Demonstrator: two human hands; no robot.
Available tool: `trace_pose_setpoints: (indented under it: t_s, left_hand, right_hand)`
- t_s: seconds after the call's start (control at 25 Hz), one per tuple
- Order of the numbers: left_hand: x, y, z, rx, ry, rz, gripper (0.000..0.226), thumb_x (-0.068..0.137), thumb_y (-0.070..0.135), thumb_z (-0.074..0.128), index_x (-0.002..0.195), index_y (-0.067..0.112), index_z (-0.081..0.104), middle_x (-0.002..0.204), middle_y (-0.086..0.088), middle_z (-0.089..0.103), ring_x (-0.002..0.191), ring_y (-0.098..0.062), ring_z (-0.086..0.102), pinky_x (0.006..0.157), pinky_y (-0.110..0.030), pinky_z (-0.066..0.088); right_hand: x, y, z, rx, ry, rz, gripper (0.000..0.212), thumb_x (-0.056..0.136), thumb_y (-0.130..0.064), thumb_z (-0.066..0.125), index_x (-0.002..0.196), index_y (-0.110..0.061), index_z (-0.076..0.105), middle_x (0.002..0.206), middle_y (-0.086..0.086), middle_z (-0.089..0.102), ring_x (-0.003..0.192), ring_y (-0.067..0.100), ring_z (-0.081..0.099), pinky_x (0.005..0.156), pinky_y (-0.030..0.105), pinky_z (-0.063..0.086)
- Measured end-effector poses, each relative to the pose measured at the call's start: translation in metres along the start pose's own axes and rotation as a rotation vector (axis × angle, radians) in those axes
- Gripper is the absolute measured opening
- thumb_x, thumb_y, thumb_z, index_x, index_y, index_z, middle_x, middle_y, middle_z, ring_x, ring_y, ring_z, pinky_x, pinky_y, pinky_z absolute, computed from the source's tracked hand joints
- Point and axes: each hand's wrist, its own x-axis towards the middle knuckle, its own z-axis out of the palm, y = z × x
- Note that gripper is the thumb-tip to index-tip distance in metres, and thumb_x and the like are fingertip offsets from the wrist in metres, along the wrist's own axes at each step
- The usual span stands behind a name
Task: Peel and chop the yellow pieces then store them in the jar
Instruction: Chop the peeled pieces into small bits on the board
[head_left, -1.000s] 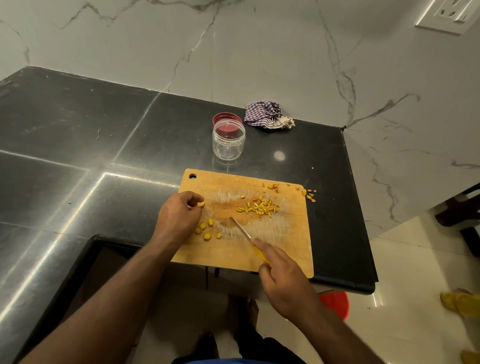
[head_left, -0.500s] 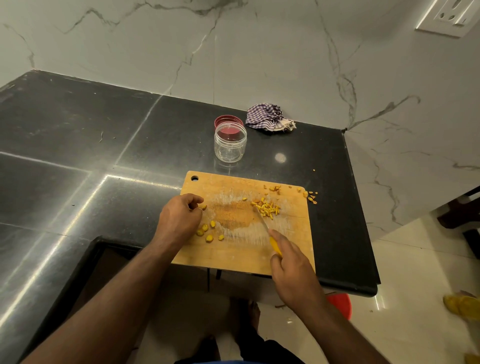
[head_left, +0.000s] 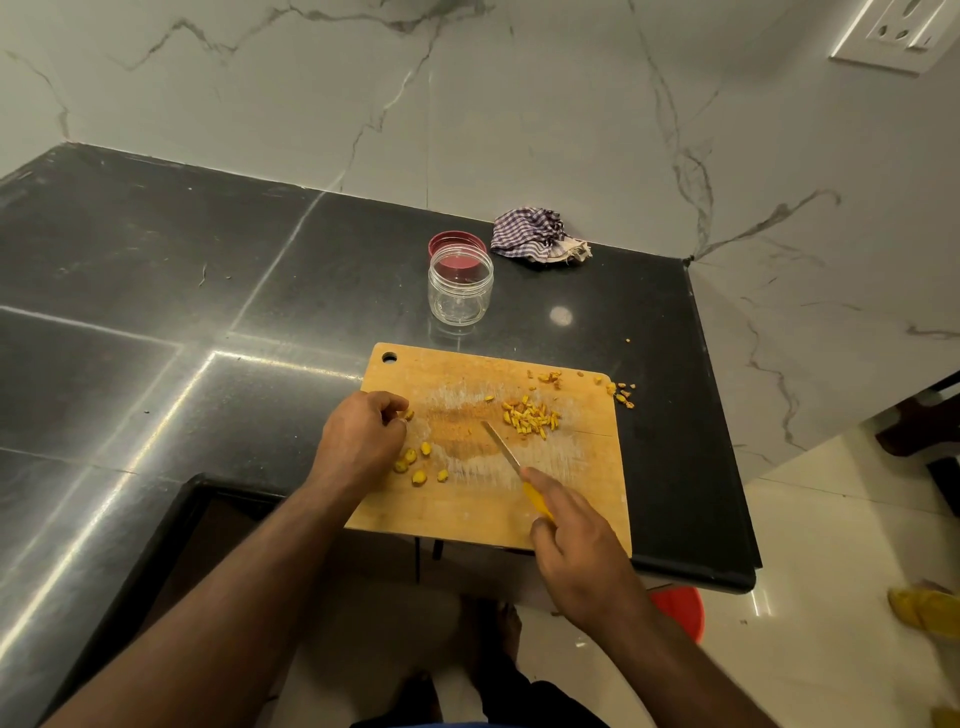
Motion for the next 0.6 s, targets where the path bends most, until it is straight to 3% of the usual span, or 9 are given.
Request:
trace_pose_setpoints:
  t_s: [0.16, 0.36, 0.6]
  left_hand:
    - [0.002, 0.000, 0.003, 0.017, -0.007, 0.001, 0.025, 0.094, 0.020, 0.062, 0.117, 0.020, 0.070, 0.107, 0.001, 0.068, 0.076, -0.006, 0.055, 0.056, -0.015, 0.038]
    - [0.003, 0.002, 0.001, 0.034, -0.020, -0.003, 0.020, 0.093, 0.020, 0.064, 0.112, 0.021, 0.071, 0.094, 0.006, 0.063, 0.072, -0.004, 0.055, 0.053, -0.015, 0.036]
    - [0.004, 0.005, 0.003, 0.030, -0.084, 0.005, 0.010, 0.089, 0.029, 0.071, 0.099, 0.027, 0.072, 0.086, 0.012, 0.064, 0.076, -0.005, 0.059, 0.059, -0.022, 0.046]
  right_hand:
    - [-0.003, -0.006, 0.005, -0.002, -0.107, -0.057, 0.050, 0.101, -0.020, 0.042, 0.148, -0.036, 0.036, 0.129, -0.021, 0.044, 0.114, -0.007, 0.044, 0.091, 0.005, 0.034]
    - [0.003, 0.004, -0.006, -0.019, 0.090, 0.075, 0.050, 0.102, -0.019, 0.042, 0.149, -0.033, 0.035, 0.126, -0.020, 0.040, 0.112, -0.004, 0.041, 0.095, 0.014, 0.036]
    - [0.001, 0.000, -0.001, 0.014, -0.070, -0.013, 0.050, 0.100, -0.018, 0.044, 0.147, -0.036, 0.038, 0.134, -0.017, 0.047, 0.119, -0.006, 0.042, 0.097, 0.009, 0.033]
